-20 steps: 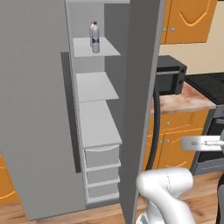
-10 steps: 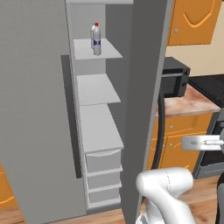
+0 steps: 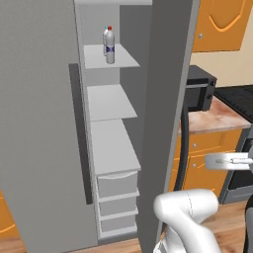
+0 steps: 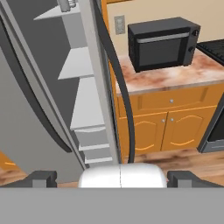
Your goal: Take the bottled waters from the counter and place them in the freezer to freeze. Close the freezer door after placing the bottles.
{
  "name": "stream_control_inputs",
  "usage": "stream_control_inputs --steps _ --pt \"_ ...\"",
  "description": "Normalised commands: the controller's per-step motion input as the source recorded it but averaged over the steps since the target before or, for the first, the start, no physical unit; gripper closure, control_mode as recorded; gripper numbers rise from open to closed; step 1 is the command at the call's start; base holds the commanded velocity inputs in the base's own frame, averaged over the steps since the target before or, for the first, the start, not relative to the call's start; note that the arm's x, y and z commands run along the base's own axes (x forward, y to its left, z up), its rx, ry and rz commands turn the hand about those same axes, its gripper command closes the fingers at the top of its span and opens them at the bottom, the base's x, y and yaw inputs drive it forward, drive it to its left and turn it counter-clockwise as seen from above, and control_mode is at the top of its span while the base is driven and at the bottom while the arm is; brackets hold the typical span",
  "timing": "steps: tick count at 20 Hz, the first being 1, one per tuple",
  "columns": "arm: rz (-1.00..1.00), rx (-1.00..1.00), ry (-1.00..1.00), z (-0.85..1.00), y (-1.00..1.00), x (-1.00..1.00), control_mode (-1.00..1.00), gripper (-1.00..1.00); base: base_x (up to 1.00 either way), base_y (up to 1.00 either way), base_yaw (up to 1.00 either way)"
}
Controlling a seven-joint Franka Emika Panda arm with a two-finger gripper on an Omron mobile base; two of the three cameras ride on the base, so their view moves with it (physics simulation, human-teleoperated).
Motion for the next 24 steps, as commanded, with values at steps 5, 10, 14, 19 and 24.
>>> stream_control_inputs --steps 5,10,14,19,24 --pt "0.00 0.00 0.00 0.00 0.00 0.00 1.00 -1.00 0.22 0.00 0.00" --pt "0.00 0.00 0.00 0.00 0.00 0.00 1.00 -1.00 0.08 0.00 0.00" --pt "0.00 0.00 0.00 0.00 0.00 0.00 1.00 -1.00 0.00 0.00 0.00" --pt "0.03 0.00 0.00 0.00 -0.07 0.05 -1.00 -1.00 0.00 0.00 0.00" --pt "0.07 0.00 0.00 0.00 -0.04 0.37 -1.00 -1.00 0.00 0.00 0.00"
